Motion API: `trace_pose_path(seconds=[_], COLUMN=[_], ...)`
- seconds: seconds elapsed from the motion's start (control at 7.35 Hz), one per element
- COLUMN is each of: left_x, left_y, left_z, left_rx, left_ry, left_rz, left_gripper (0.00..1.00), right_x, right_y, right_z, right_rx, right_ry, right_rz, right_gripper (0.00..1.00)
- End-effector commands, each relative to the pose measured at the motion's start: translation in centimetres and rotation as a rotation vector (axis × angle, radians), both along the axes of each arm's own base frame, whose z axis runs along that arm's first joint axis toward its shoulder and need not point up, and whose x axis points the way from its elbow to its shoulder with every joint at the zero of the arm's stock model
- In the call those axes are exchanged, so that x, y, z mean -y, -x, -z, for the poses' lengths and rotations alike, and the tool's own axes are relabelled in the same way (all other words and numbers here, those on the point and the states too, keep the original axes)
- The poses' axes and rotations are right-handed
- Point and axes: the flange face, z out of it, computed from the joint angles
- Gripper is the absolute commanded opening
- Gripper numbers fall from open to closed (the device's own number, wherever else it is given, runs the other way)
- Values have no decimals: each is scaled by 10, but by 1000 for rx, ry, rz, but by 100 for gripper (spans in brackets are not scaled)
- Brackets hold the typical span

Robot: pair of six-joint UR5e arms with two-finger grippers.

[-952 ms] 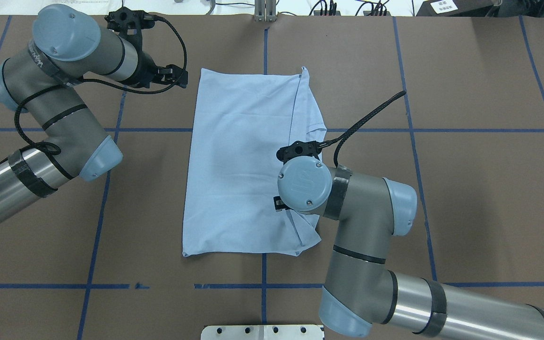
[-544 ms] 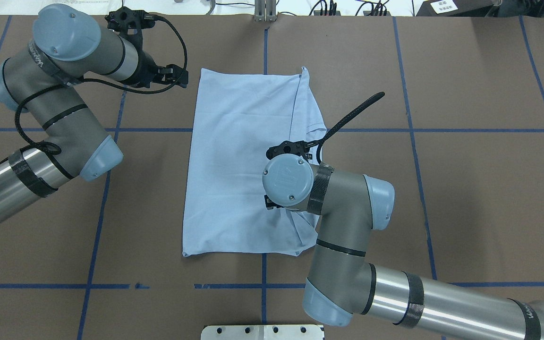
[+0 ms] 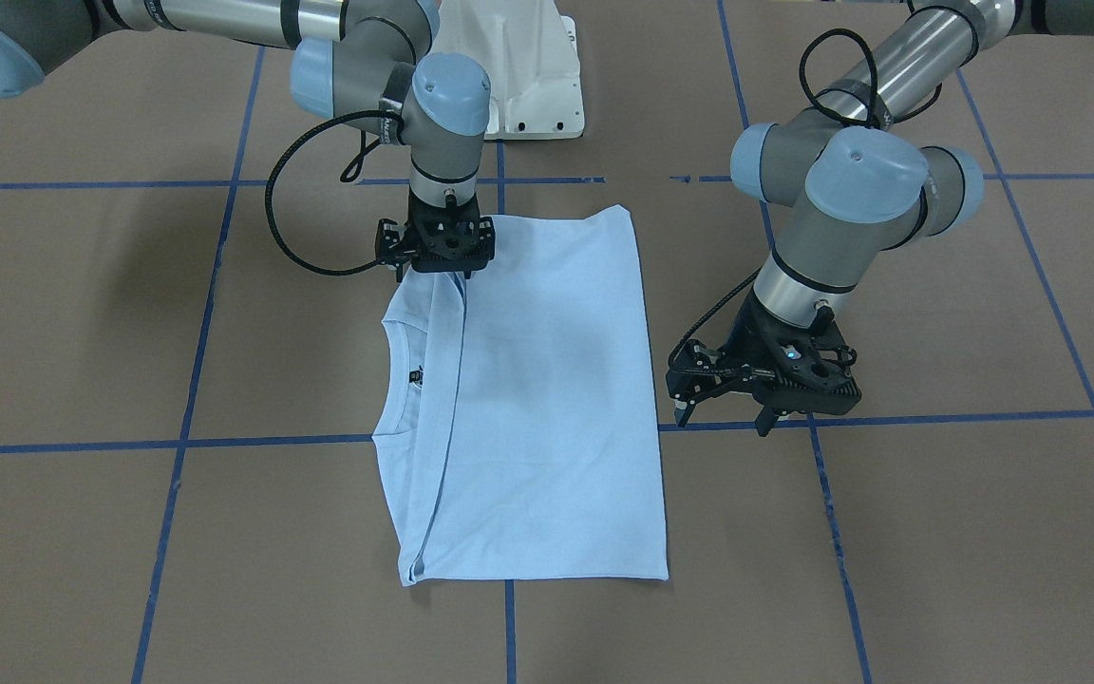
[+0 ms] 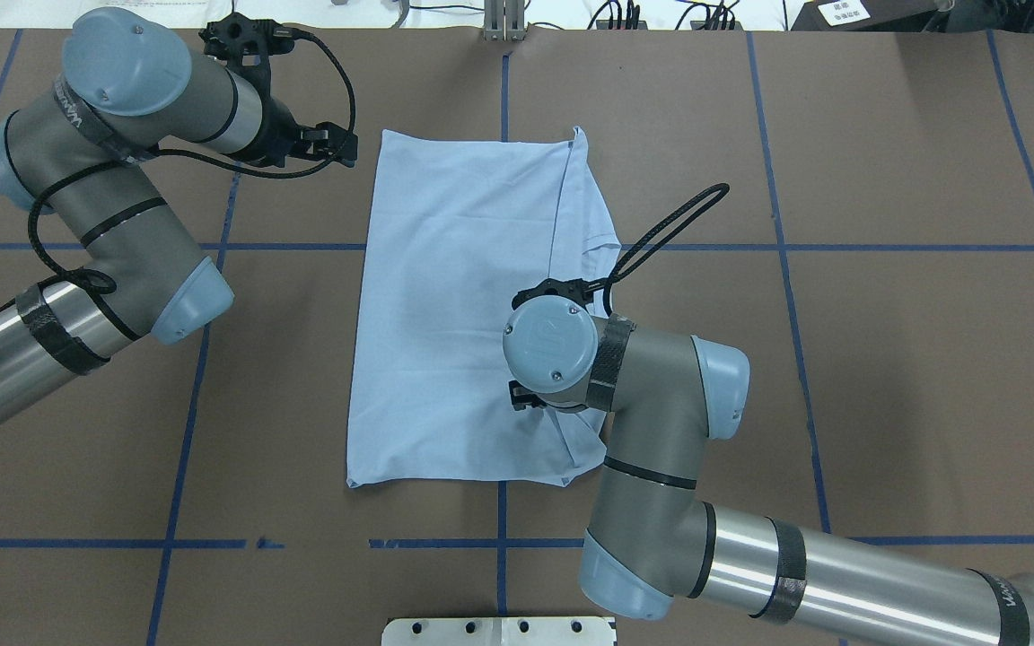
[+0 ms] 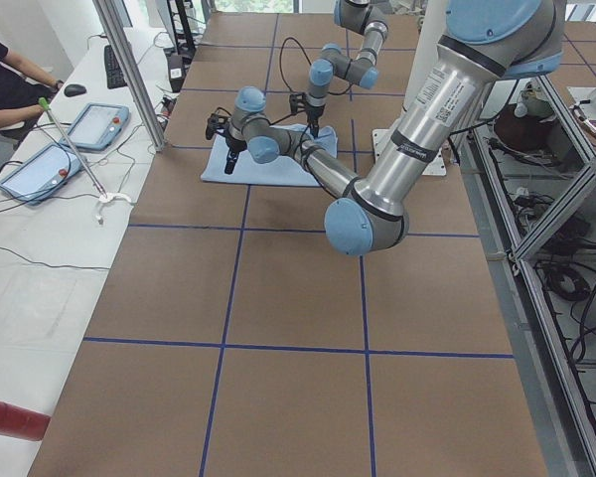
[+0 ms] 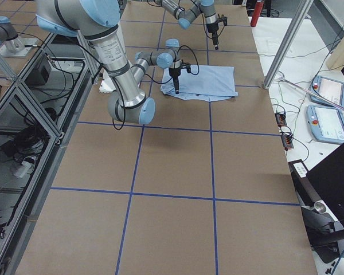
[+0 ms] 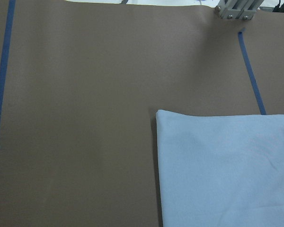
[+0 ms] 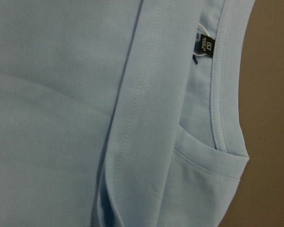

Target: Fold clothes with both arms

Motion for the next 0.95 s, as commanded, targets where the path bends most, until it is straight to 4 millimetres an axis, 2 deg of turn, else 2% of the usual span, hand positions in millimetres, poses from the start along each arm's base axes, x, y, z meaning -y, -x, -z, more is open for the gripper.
trace_pose_path(seconds=[0.0,0.41,0.82], left_x=[0,0,-4], left_y=[0,0,-7], left_z=[2,3,3], left_rx=[-3,-5,-5], left_ry=[1,-1,0], left_rz=[2,2,-8], left_gripper=[100,100,100], right_x=[0,14,16], right_y=[-1,-15,-20], right_z=[-7,-5,-22], right_rx=[-33,-20,-40], right_ry=[14,49,56], right_rz=[1,-8,-14], right_gripper=[100,100,100])
